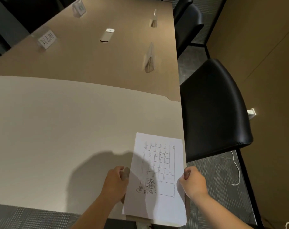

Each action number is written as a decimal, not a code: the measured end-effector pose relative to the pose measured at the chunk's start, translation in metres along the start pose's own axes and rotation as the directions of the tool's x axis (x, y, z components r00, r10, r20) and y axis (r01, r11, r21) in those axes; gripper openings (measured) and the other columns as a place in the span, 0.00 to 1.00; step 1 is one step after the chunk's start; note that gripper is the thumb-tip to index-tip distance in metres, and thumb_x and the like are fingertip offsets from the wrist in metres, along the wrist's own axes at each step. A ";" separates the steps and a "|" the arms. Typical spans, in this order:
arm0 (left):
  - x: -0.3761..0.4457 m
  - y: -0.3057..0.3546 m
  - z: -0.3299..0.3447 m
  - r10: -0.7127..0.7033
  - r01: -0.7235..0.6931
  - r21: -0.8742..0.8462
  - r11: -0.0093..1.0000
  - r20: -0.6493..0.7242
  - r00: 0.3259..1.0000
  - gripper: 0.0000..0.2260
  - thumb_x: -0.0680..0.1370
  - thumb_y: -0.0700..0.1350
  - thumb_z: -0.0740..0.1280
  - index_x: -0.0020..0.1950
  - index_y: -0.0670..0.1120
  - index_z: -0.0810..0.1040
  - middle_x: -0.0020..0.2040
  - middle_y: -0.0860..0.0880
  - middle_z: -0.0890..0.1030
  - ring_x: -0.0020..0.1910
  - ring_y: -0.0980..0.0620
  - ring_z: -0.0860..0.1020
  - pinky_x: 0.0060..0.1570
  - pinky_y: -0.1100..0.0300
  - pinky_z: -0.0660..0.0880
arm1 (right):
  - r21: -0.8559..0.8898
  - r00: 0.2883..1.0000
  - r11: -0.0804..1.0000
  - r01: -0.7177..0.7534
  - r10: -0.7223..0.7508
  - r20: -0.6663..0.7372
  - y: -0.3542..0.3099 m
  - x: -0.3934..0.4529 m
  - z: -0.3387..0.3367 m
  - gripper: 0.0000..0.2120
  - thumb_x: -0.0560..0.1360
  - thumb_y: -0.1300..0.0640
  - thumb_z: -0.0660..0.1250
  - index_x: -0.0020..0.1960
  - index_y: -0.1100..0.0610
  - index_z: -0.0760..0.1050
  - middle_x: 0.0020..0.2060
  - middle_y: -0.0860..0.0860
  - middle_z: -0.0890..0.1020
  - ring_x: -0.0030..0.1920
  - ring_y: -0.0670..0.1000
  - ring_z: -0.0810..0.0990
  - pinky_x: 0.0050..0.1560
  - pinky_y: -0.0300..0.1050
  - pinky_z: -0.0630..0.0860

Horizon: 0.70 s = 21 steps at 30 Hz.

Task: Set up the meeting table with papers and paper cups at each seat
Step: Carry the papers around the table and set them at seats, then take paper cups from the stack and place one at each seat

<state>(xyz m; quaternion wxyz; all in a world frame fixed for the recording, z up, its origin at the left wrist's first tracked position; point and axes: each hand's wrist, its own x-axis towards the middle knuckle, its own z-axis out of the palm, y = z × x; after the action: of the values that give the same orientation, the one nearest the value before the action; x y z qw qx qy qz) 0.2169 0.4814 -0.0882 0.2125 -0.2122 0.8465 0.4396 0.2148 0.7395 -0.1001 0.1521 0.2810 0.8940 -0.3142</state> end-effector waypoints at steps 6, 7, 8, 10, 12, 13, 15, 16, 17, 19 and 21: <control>-0.002 -0.021 -0.069 0.052 -0.052 -0.021 0.998 -0.009 0.999 0.18 0.78 0.45 0.67 0.68 0.49 0.71 0.56 0.49 0.74 0.47 0.55 0.77 0.42 0.65 0.72 | -0.128 0.953 0.947 0.295 -0.301 -0.026 -0.060 -0.031 0.010 0.12 0.73 0.58 0.67 0.50 0.45 0.67 0.48 0.48 0.70 0.44 0.49 0.76 0.41 0.46 0.76; -0.002 -0.028 -0.083 0.072 -0.072 -0.042 0.996 -0.017 0.997 0.17 0.78 0.45 0.68 0.66 0.48 0.73 0.55 0.49 0.75 0.46 0.54 0.77 0.43 0.64 0.72 | -0.155 0.934 0.922 0.354 -0.358 0.005 -0.072 -0.040 0.018 0.11 0.72 0.58 0.66 0.49 0.46 0.69 0.48 0.48 0.71 0.45 0.50 0.76 0.43 0.46 0.76; -0.003 -0.037 -0.099 0.094 -0.095 -0.066 0.993 -0.022 0.995 0.15 0.77 0.44 0.68 0.64 0.49 0.74 0.54 0.49 0.76 0.44 0.53 0.78 0.42 0.64 0.73 | -0.191 0.915 0.896 0.402 -0.402 0.042 -0.085 -0.049 0.028 0.10 0.72 0.58 0.65 0.50 0.47 0.71 0.48 0.48 0.71 0.48 0.50 0.76 0.45 0.46 0.76; -0.005 -0.051 -0.125 0.122 -0.122 -0.075 0.990 -0.007 0.993 0.11 0.77 0.42 0.69 0.58 0.51 0.76 0.53 0.48 0.78 0.43 0.50 0.80 0.40 0.64 0.75 | -0.273 0.897 0.855 0.441 -0.419 0.139 -0.098 -0.063 0.049 0.14 0.73 0.56 0.64 0.57 0.49 0.73 0.53 0.48 0.72 0.54 0.50 0.74 0.51 0.44 0.76; -0.008 -0.078 -0.167 0.149 -0.149 -0.067 0.987 -0.010 0.989 0.10 0.76 0.41 0.69 0.51 0.55 0.76 0.52 0.47 0.79 0.43 0.49 0.81 0.41 0.65 0.76 | -0.312 0.908 0.856 0.412 -0.359 0.214 -0.121 -0.081 0.076 0.19 0.74 0.55 0.64 0.64 0.49 0.71 0.60 0.49 0.71 0.60 0.51 0.72 0.57 0.44 0.74; -0.010 -0.091 -0.188 0.164 -0.164 -0.050 0.985 -0.015 0.986 0.10 0.76 0.41 0.70 0.50 0.56 0.76 0.52 0.48 0.80 0.43 0.51 0.81 0.42 0.67 0.75 | -0.337 0.918 0.861 0.382 -0.312 0.243 -0.135 -0.091 0.084 0.21 0.74 0.56 0.64 0.66 0.50 0.70 0.62 0.50 0.70 0.63 0.52 0.72 0.60 0.46 0.73; -0.013 -0.112 -0.228 0.180 -0.181 -0.033 0.983 -0.022 0.983 0.09 0.77 0.41 0.69 0.52 0.54 0.77 0.51 0.49 0.81 0.44 0.53 0.81 0.39 0.71 0.74 | -0.396 0.934 0.862 0.316 -0.209 0.290 -0.160 -0.107 0.094 0.22 0.74 0.59 0.61 0.67 0.53 0.69 0.65 0.53 0.68 0.65 0.56 0.72 0.65 0.48 0.71; -0.017 -0.128 -0.256 0.175 -0.176 -0.038 0.984 -0.029 0.984 0.09 0.77 0.40 0.68 0.53 0.52 0.78 0.51 0.49 0.80 0.43 0.53 0.81 0.38 0.72 0.74 | -0.455 0.942 0.839 0.299 -0.182 0.283 -0.175 -0.116 0.102 0.21 0.74 0.60 0.58 0.67 0.55 0.68 0.66 0.54 0.68 0.66 0.57 0.72 0.67 0.47 0.69; -0.019 -0.139 -0.276 0.173 -0.174 -0.037 0.984 -0.039 0.984 0.08 0.77 0.40 0.68 0.54 0.51 0.78 0.51 0.49 0.80 0.42 0.53 0.80 0.37 0.72 0.74 | -0.541 0.950 0.789 0.290 -0.168 0.264 -0.182 -0.125 0.105 0.20 0.76 0.61 0.56 0.67 0.56 0.67 0.66 0.55 0.68 0.67 0.56 0.71 0.68 0.47 0.68; -0.021 -0.160 -0.314 0.182 -0.184 -0.028 0.983 -0.065 0.981 0.09 0.77 0.40 0.68 0.52 0.53 0.78 0.50 0.49 0.80 0.39 0.56 0.79 0.39 0.73 0.73 | -0.617 0.950 0.723 0.311 -0.253 0.183 -0.186 -0.138 0.112 0.16 0.75 0.60 0.55 0.60 0.52 0.71 0.59 0.56 0.72 0.62 0.59 0.75 0.62 0.50 0.72; -0.025 -0.181 -0.351 0.195 -0.198 -0.024 0.980 -0.093 0.976 0.10 0.76 0.40 0.69 0.51 0.56 0.77 0.50 0.50 0.80 0.37 0.60 0.79 0.40 0.74 0.72 | -0.550 0.930 0.767 0.330 -0.363 0.052 -0.183 -0.145 0.127 0.05 0.67 0.57 0.56 0.35 0.51 0.70 0.34 0.50 0.68 0.38 0.60 0.81 0.36 0.49 0.75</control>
<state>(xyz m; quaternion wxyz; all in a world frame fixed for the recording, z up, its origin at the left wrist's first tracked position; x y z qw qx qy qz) 0.2754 0.0985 -0.0095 0.1259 -0.1505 0.8647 0.4623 0.2327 0.4811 -0.0441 0.1401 0.0645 0.9863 -0.0585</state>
